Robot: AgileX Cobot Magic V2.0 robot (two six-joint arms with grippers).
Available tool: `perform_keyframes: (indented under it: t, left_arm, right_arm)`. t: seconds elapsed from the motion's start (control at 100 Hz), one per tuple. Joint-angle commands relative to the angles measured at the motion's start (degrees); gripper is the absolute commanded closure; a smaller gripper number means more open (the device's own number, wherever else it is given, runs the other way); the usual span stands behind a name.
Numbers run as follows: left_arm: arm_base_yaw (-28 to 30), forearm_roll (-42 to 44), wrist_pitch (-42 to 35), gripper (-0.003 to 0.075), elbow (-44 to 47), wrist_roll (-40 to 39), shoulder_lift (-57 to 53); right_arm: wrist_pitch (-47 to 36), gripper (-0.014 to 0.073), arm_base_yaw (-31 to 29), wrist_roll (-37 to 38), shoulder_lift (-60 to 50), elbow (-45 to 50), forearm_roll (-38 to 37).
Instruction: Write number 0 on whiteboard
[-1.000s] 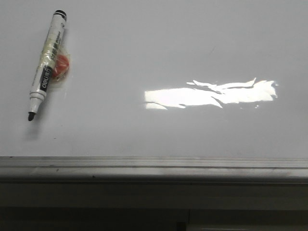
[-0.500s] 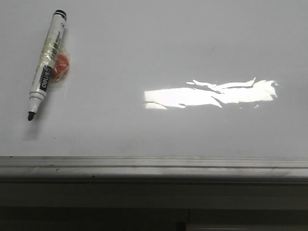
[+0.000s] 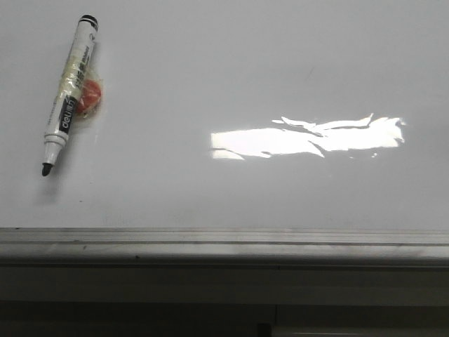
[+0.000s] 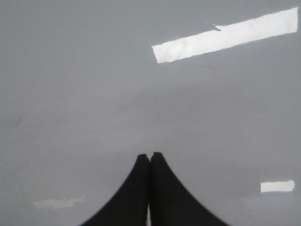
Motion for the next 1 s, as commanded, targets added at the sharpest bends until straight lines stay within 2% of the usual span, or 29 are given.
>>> perform_keyframes:
  t: [0.0,0.16,0.29,0.56,0.83,0.94,0.99]
  left_arm:
    - [-4.12,-0.98,-3.0,0.0207,-1.95,0.23,2.59]
    - [-10.45,-0.78,-2.67,0.0207,-1.72,0.31,7.37]
    - [-14.22,-1.3,-6.29,0.0208,0.16,0.31,11.74]
    - [-19.67,-12.57,-20.49,0.0208,8.69,0.31,18.28]
    - [-27.84,-12.74,-31.16,0.0208,9.54,0.31,25.47]
    - [-29.23,-15.64,-35.29,0.0215,9.54,0.31,28.06]
    - [-29.2,-16.47,-36.9,0.0242,9.54,0.31,28.9]
  right_arm:
    - [-2.21,0.0662,1.17,-0.23,0.98,-1.96,-0.15]
    - [-1.59,0.0662,2.05,-0.34,0.98,-0.35,-0.76]
    - [-1.95,0.0662,2.05,-0.34,0.98,-0.35,-0.76]
    - [-2.47,0.0662,2.05,-0.34,0.98,-0.35,-0.76]
    - [-2.66,0.0662,2.05,-0.34,0.98,-0.35,-0.76]
    - [-2.66,0.0662,2.05,-0.34,0.98,-0.35,-0.76]
    - [-2.66,0.0662,2.05,-0.34,0.98,-0.35,-0.76]
